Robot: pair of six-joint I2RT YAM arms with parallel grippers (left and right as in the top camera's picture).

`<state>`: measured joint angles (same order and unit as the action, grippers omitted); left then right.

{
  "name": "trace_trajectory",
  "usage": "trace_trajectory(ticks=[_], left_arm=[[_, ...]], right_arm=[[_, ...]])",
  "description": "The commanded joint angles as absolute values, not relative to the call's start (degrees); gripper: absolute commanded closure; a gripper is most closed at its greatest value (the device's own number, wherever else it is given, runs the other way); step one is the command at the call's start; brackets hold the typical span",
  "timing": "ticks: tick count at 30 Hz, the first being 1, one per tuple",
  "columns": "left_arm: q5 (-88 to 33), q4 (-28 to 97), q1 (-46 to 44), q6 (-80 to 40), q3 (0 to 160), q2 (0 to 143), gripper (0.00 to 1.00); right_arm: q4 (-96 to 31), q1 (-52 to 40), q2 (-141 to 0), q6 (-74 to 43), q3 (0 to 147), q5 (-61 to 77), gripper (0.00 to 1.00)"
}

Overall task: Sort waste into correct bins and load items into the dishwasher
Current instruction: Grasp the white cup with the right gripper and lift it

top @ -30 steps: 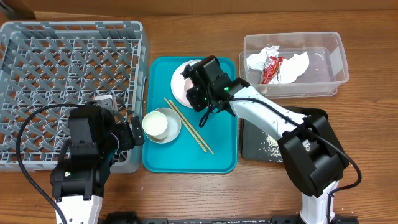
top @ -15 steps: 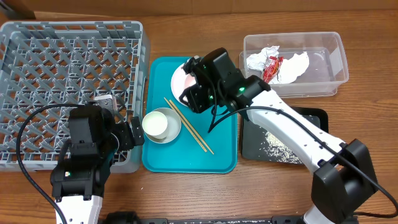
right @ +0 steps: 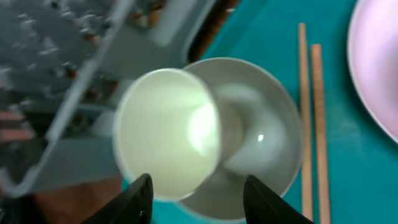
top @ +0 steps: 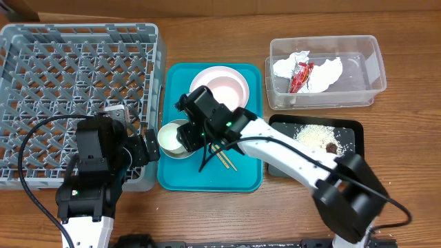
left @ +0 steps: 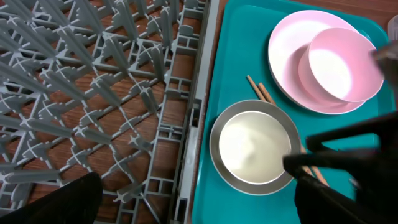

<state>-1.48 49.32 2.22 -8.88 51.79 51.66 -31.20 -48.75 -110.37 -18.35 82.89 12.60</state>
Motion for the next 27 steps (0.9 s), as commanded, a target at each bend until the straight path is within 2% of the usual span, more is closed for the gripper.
trace_trajectory(ticks=[1, 4, 9, 15, 21, 27], left_arm=[[-2.0, 49.3, 1.9, -9.5, 53.0, 51.7, 0.0], [-2.5, 49.3, 1.9, -9.5, 53.0, 51.7, 0.0], [-2.6, 49.3, 1.9, -9.5, 53.0, 51.7, 0.0], [-2.6, 49.3, 1.9, -9.5, 53.0, 51.7, 0.0], [-3.2, 49.0, 1.9, -9.5, 53.0, 51.7, 0.0], [-14.0, 44.4, 1.8, -9.5, 53.0, 53.2, 0.01]], right_arm=[[-28.9, -48.5, -113.1, -22.8, 83.6, 8.1, 0.52], [-27.6, -48.5, -114.7, -22.8, 83.6, 7.1, 0.53], [-28.6, -48.5, -115.9, -22.8, 83.7, 7.1, 0.76], [-29.3, -47.0, -114.0, -22.8, 85.2, 7.1, 0.93], [-33.8, -41.7, -107.1, -22.8, 89.5, 8.1, 0.96], [-37.9, -33.3, -99.8, -22.8, 91.4, 15.9, 0.96]])
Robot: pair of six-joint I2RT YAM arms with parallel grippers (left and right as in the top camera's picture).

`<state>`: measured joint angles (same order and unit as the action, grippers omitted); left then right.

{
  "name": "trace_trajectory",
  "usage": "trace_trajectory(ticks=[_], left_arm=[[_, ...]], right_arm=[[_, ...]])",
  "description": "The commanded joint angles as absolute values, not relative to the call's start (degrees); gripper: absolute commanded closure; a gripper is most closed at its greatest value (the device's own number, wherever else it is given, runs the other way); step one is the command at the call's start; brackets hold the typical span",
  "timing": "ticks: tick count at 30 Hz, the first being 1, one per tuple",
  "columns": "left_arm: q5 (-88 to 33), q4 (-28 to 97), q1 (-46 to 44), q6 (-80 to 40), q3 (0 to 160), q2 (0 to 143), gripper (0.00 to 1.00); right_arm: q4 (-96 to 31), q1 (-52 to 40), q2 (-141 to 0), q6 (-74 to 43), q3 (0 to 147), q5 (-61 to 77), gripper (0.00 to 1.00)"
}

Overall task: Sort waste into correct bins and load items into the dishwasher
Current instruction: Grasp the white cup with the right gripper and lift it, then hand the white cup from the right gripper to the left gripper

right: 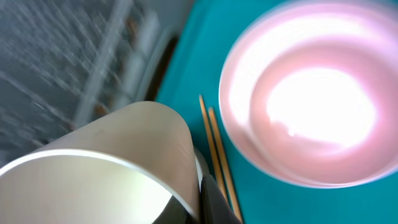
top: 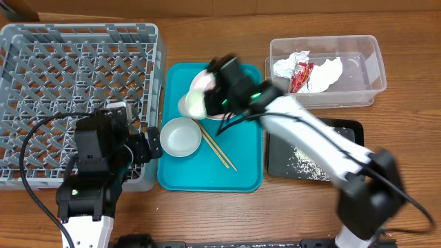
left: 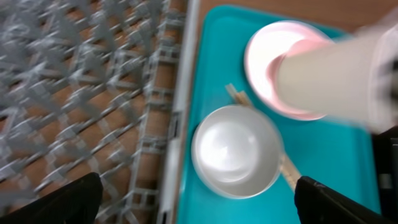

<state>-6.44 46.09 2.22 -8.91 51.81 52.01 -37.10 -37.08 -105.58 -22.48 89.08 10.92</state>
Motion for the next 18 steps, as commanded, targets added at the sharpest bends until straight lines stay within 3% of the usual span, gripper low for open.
trace_trajectory(ticks=[1, 9, 18], left_arm=[[-15.9, 43.4, 1.8, -9.5, 53.0, 53.8, 0.01], [-45.4, 28.8, 1.8, -8.1, 53.0, 62.1, 0.0], [-72.8, 7.9, 1.8, -11.8, 53.0, 69.7, 0.0]], right_arm=[[-38.3, -32.0, -99.3, -22.8, 91.4, 17.4, 0.96], [-43.5, -19.7, -98.9, -22.5, 91.3, 45.9, 0.96], [-45.1, -16.6, -98.9, -22.4, 91.2, 64.8, 0.96]])
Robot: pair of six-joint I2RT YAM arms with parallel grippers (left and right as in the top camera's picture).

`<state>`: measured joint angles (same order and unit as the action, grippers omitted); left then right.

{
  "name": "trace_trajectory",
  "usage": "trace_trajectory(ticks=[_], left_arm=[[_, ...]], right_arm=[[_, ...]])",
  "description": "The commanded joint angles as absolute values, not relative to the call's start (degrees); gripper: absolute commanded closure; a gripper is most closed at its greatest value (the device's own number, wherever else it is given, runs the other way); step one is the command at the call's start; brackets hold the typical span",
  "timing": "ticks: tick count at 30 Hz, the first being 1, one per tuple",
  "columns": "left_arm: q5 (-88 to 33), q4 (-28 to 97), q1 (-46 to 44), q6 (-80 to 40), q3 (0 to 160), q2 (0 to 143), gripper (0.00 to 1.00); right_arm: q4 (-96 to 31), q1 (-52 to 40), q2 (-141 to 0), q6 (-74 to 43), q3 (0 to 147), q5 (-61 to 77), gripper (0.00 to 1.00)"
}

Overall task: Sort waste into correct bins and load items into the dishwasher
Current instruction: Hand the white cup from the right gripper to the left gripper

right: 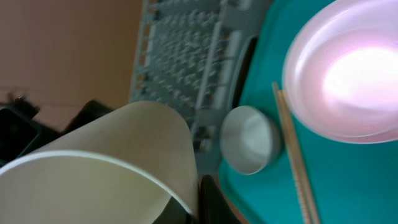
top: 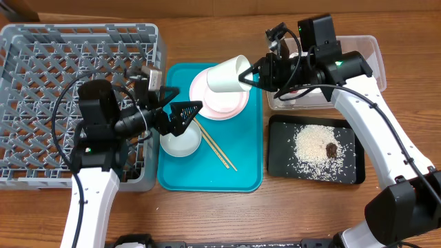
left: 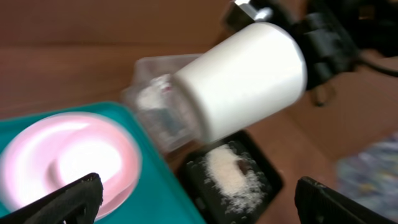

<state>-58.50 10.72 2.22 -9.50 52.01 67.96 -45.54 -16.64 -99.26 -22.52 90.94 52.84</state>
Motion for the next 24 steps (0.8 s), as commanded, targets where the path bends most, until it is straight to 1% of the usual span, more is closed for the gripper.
trace_trajectory(ticks=[1, 4, 8, 13, 18, 24], left_arm=[[-74.0, 6.1, 1.8, -12.8, 53.0, 70.3, 0.0], [-75.0, 2.0, 1.8, -15.5, 53.0, 71.5, 0.0], [-75.0, -1.5, 1.8, -15.9, 53.0, 71.7, 0.0], [-75.2, -6.6, 1.3, -19.1, 53.0, 71.7, 0.0], [-76.1, -13.2, -1.1, -22.4, 53.0, 71.7, 0.0], [-75.9, -15.9, -3.6, -23.2, 53.0, 71.7, 0.0]], right_arm=[[-45.1, -16.6, -98.9, -22.3, 91.2, 67.3, 0.96], [-45.2, -16.9, -98.9, -22.3, 91.2, 73.2, 0.96], [-45.3, -17.1, -98.9, -22.4, 91.2, 78.7, 0.96], [-46.3, -17.4, -98.9, -22.5, 91.2, 79.2, 0.96], [-46.4, -18.4, -98.9, -22.5, 91.2, 79.2, 0.96], [-46.5, -18.8, -98.9, -22.6, 91.2, 79.2, 0.96]])
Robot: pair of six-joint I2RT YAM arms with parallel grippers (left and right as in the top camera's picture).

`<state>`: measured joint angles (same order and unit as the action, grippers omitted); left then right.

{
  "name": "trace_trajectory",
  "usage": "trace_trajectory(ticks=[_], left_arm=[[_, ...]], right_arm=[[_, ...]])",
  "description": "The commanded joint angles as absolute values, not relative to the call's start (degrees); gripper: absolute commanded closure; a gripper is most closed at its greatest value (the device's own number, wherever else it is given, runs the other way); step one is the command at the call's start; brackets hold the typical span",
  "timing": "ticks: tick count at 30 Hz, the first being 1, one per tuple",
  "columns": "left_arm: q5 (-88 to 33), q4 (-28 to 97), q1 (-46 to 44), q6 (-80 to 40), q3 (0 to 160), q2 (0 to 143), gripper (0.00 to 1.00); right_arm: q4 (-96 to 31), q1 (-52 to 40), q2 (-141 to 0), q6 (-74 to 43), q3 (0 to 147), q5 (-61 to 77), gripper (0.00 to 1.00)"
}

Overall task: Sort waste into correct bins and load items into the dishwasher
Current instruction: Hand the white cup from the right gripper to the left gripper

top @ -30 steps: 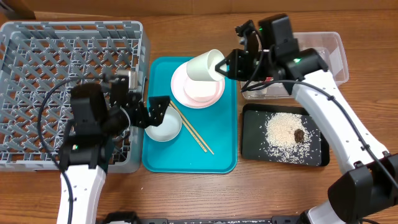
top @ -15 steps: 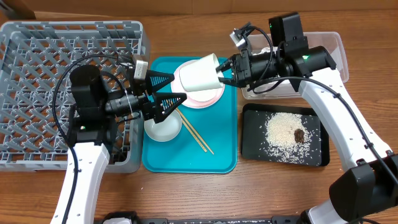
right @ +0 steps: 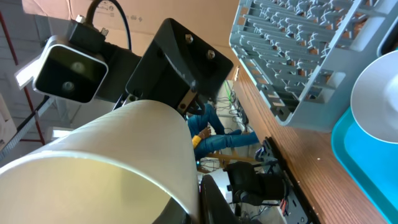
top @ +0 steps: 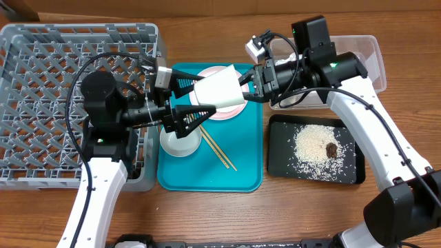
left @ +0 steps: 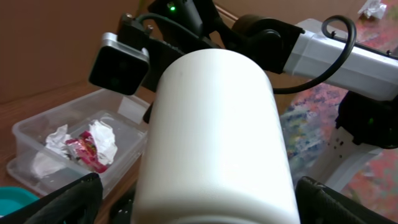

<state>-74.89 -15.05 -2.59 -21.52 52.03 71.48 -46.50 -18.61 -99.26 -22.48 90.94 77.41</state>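
Observation:
A white paper cup (top: pixel 219 88) hangs on its side above the teal tray (top: pixel 241 172). My right gripper (top: pixel 250 78) is shut on its rim, one finger (right: pixel 214 202) against the wall of the cup (right: pixel 106 168). My left gripper (top: pixel 203 95) is open, its fingers standing on either side of the cup's closed end. In the left wrist view the cup (left: pixel 211 137) fills the gap between the fingers (left: pixel 68 202). The grey dish rack (top: pixel 41 69) sits at the left.
On the tray lie a small white bowl (top: pixel 180 141), a pair of chopsticks (top: pixel 219 155) and a pink plate (top: pixel 236 109), partly under the cup. A clear bin (top: pixel 358 55) with wrappers stands at the back right. A black tray (top: pixel 344 165) holds rice.
The cup, still in my right gripper, now sits a little lower and further left. My left gripper has come up so its open fingers stand on either side of the cup's closed end.
The cup first stood in the small bowl with my right gripper's open fingers around it. Then that gripper held it near the pink plate. Later it lay sideways in the air while my left gripper pointed toward it. Now it sits between my left fingers.

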Motion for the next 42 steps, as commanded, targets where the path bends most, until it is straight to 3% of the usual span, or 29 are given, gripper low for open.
trace_trajectory(ticks=[1, 15, 25, 37, 42], left_arm=[[-75.9, -16.2, -3.7, -23.2, 53.0, 71.7, 0.0], [-74.4, -20.2, -3.9, -25.8, 53.0, 71.7, 0.0], [-74.3, -20.2, -4.2, -25.8, 53.0, 71.8, 0.05], [-72.7, -20.2, -4.2, -25.7, 53.0, 71.8, 0.24], [-70.5, -18.4, -4.1, -25.2, 53.0, 71.9, 0.39]], right_arm=[[-46.5, -18.8, -98.9, -22.6, 91.2, 79.2, 0.96], [-46.9, -20.1, -98.9, -22.6, 91.2, 79.2, 0.96], [-46.9, -20.2, -98.9, -22.8, 91.2, 79.2, 0.96], [-46.9, -20.2, -98.9, -22.8, 91.2, 79.8, 0.96], [-46.9, -20.2, -98.9, -22.8, 91.2, 79.1, 0.95]])
